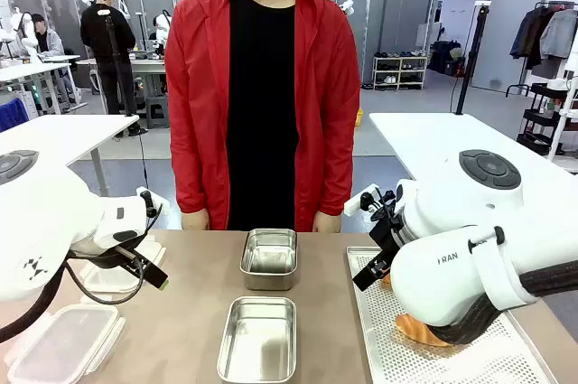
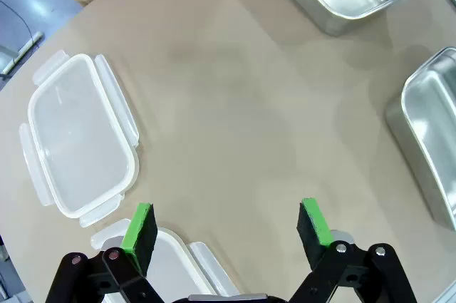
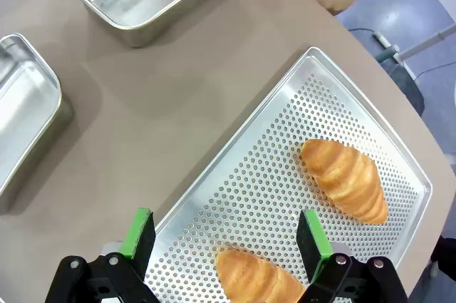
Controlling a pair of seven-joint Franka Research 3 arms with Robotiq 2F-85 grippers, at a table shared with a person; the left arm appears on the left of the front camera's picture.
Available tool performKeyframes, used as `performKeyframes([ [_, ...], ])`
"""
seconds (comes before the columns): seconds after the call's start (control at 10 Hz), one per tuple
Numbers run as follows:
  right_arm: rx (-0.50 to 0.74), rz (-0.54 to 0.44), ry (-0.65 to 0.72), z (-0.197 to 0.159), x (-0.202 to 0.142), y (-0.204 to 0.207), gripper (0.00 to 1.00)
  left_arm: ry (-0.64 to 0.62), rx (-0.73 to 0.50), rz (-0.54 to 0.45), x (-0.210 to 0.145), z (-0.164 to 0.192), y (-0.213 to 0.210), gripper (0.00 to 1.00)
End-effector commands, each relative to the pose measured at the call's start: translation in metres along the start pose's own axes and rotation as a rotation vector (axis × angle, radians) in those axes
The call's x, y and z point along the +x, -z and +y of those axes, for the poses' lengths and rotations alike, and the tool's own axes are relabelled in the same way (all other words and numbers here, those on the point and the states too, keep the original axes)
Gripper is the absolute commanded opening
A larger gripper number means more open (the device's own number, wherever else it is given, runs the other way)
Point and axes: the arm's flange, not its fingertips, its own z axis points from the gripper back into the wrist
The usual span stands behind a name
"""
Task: Place the bread into the airtight container.
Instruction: Pick up a Butter Roll and place it into an empty Airtight Container.
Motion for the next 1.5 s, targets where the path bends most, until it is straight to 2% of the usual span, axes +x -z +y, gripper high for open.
performKeyframes([
  [0.0, 0.0, 0.0, 0.0, 0.0, 0.0, 0.0, 1.0, 0.0, 0.0, 0.0, 0.0, 0.0, 0.0, 1.0],
  [1.0, -0.001, 0.0, -0.003, 0.0, 0.0, 0.0, 1.0, 0.001, 0.0, 0.0, 0.0, 0.0, 0.0, 1.0],
  [1.2, -0.019, 0.005, 0.028, -0.019, 0.027, -0.048, 1.0, -0.036, -0.027, 0.021, 0.03, 0.011, -0.037, 1.0],
  [1.4, 0.011, -0.001, 0.041, -0.037, 0.051, -0.109, 1.0, -0.067, -0.053, -0.012, 0.07, 0.035, -0.1, 1.0],
])
